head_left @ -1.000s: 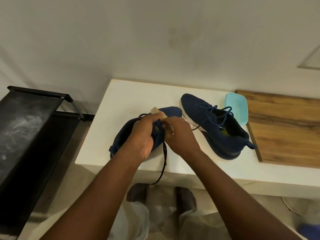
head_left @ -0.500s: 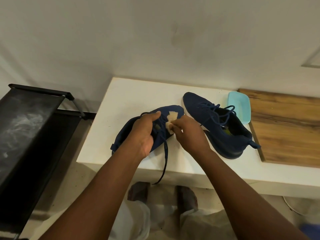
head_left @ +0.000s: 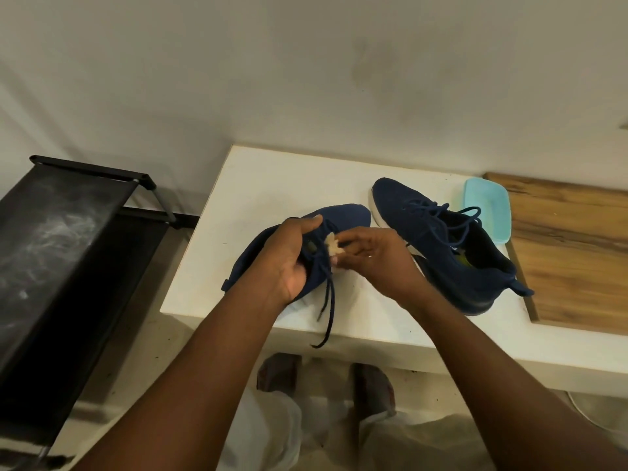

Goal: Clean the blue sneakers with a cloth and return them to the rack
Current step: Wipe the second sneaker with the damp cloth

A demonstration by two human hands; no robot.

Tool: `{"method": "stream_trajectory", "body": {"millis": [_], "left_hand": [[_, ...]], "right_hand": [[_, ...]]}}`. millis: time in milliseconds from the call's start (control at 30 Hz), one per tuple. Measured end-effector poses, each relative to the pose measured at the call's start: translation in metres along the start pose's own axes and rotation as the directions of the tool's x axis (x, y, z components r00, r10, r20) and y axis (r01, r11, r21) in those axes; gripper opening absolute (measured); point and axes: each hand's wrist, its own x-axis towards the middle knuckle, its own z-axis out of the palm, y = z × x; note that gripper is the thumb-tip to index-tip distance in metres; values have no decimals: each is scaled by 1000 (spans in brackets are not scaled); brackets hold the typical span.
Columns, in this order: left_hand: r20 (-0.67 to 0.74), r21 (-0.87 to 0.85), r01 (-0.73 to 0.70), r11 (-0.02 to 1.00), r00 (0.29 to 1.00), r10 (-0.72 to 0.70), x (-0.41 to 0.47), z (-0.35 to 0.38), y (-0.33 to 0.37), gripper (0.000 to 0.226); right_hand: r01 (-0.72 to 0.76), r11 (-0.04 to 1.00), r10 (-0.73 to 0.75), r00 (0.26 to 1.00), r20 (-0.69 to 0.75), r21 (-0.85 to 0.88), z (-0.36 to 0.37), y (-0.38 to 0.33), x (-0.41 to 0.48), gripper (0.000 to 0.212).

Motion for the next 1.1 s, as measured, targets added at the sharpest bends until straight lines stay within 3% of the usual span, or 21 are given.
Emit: {"method": "stream_trajectory", "body": {"millis": [67, 167, 333, 400, 467, 533, 633, 667, 800, 933, 1000, 1100], "left_hand": [[15, 7, -10, 1000, 1000, 10, 0, 0, -1, 28], [8, -17, -4, 1000, 1000, 4, 1, 3, -2, 33], [-24, -62, -34, 998, 999, 33, 5, 0, 0, 43], [-22, -86, -42, 995, 999, 41, 4, -1, 3, 49], [-19, -135, -48, 990, 999, 46, 3, 0, 4, 54], [-17, -195, -63, 979, 998, 61, 6, 3, 3, 56], [-12, -223, -42, 974, 999, 41, 3, 10, -1, 61], [-8, -239, -34, 971, 999, 33, 2, 11, -2, 62], [-39, -285, -84, 955, 996, 76, 10, 6, 2, 67], [-64, -311, -140, 940, 990, 126, 11, -1, 9, 68], [-61, -312, -148, 938, 989, 136, 10, 1, 10, 70], [-51, -247, -150, 957, 989, 142, 3, 16, 4, 71]], "right_hand": [[2, 980, -34, 987, -158, -201, 1, 14, 5, 16], [-10, 981, -38, 969, -242, -192, 13, 15, 2, 12], [210, 968, -234, 951, -202, -135, 48, -13, -17, 23], [265, 963, -268, 949, -167, -38, 45, -20, -16, 24], [272, 960, -279, 950, -142, -65, 35, -20, -8, 24], [143, 987, -156, 967, -200, -76, 26, -8, 3, 24], [-171, 965, 223, 934, -279, 198, 15, 12, 8, 22], [-202, 949, 267, 923, -276, 240, 16, 14, 6, 21], [-8, 961, 61, 980, -188, 275, 33, -9, -11, 22], [126, 972, -106, 988, -111, 198, 37, -21, -11, 24], [101, 978, -82, 991, -109, 185, 31, -18, -3, 22], [-61, 977, 101, 976, -192, 204, 29, -4, 6, 18]]}}
